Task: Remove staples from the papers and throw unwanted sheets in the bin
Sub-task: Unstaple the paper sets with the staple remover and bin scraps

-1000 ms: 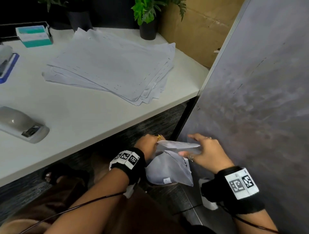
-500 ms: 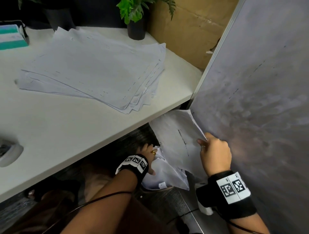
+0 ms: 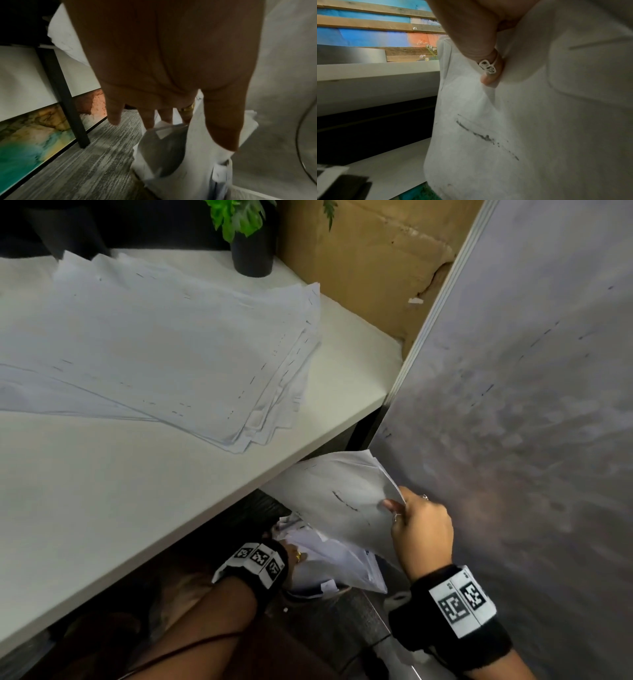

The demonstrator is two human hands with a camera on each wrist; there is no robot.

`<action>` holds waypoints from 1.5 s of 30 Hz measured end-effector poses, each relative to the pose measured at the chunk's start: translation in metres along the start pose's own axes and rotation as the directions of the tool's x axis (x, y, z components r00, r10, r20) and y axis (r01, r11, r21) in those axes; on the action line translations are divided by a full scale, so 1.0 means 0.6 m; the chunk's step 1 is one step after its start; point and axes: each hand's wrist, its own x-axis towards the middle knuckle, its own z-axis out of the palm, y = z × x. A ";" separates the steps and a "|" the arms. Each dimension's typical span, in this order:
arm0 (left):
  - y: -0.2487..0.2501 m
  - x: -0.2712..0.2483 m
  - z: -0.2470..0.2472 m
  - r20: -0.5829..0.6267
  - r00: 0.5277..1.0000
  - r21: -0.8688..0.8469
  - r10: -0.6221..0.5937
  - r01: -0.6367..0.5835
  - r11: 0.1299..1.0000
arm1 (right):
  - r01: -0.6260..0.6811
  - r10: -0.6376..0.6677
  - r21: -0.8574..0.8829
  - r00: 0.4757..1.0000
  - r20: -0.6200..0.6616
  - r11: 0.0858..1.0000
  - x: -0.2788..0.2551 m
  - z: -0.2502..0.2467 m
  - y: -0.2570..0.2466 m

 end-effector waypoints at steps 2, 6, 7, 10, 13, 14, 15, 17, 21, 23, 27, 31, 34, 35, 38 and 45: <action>-0.008 -0.029 0.003 0.050 0.999 0.019 -0.013 0.012 1.000 | 0.035 -0.035 0.001 0.999 -0.019 0.999 -0.001 0.005 0.000; -0.006 -0.076 -0.016 0.071 0.994 0.085 0.082 -0.088 0.992 | 0.084 -0.071 0.121 0.992 -0.107 0.989 0.001 -0.011 0.009; -0.006 -0.079 -0.018 0.071 0.994 0.084 0.081 -0.087 0.993 | 0.082 -0.069 0.129 0.992 -0.104 0.988 0.001 -0.014 0.010; -0.004 -0.084 -0.022 0.048 0.996 0.095 0.070 -0.074 0.993 | -0.018 0.015 0.084 0.999 0.039 0.996 -0.004 -0.006 0.015; 0.003 -0.093 -0.021 0.020 0.998 0.097 0.061 -0.062 0.993 | -0.065 0.080 -0.054 0.942 0.327 0.996 -0.018 0.022 0.021; 0.005 -0.097 -0.021 0.009 0.998 0.096 0.063 -0.063 0.993 | -0.037 0.092 -0.138 0.905 0.415 0.990 -0.025 0.037 0.027; 0.007 -0.101 -0.022 0.002 0.998 0.091 0.060 -0.060 0.994 | -0.003 0.106 -0.209 0.869 0.483 0.978 -0.033 0.052 0.033; 0.008 -0.105 -0.018 -0.006 0.999 0.080 0.054 -0.053 0.995 | 0.008 0.134 -0.236 0.805 0.578 0.972 -0.045 0.091 0.047; 0.007 -0.103 -0.010 -0.029 0.999 0.053 0.029 -0.028 0.998 | -0.036 0.160 -0.180 0.652 0.741 0.983 -0.057 0.172 0.076; 0.003 -0.107 -0.014 -0.033 0.999 0.034 0.022 -0.020 0.999 | -0.064 0.203 -0.205 0.592 0.780 0.977 -0.057 0.200 0.085; -0.006 -0.117 -0.021 -0.107 0.994 0.005 -0.005 0.006 1.000 | -0.056 0.197 -0.198 0.533 0.823 0.979 -0.034 0.211 0.066; -0.009 -0.117 -0.042 -0.251 0.968 -0.134 -0.013 -0.021 0.991 | -0.080 0.187 -0.178 0.639 0.746 0.981 -0.001 0.166 0.017; 0.000 -0.121 -0.059 -0.352 0.936 -0.109 0.020 -0.062 0.992 | -0.067 0.148 -0.138 0.658 0.738 0.988 -0.001 0.133 -0.024; 0.006 -0.121 -0.062 -0.371 0.928 -0.091 0.023 -0.061 0.994 | -0.037 0.122 -0.130 0.658 0.743 0.991 -0.006 0.146 -0.022; 0.020 -0.123 -0.065 -0.390 0.920 -0.060 0.027 -0.055 0.997 | -0.016 0.135 -0.150 0.544 0.828 0.989 -0.032 0.212 0.015; 0.023 -0.181 -0.098 -0.535 0.844 0.027 0.036 -0.026 0.999 | -0.047 0.052 -0.028 0.652 0.757 0.998 -0.043 0.225 0.048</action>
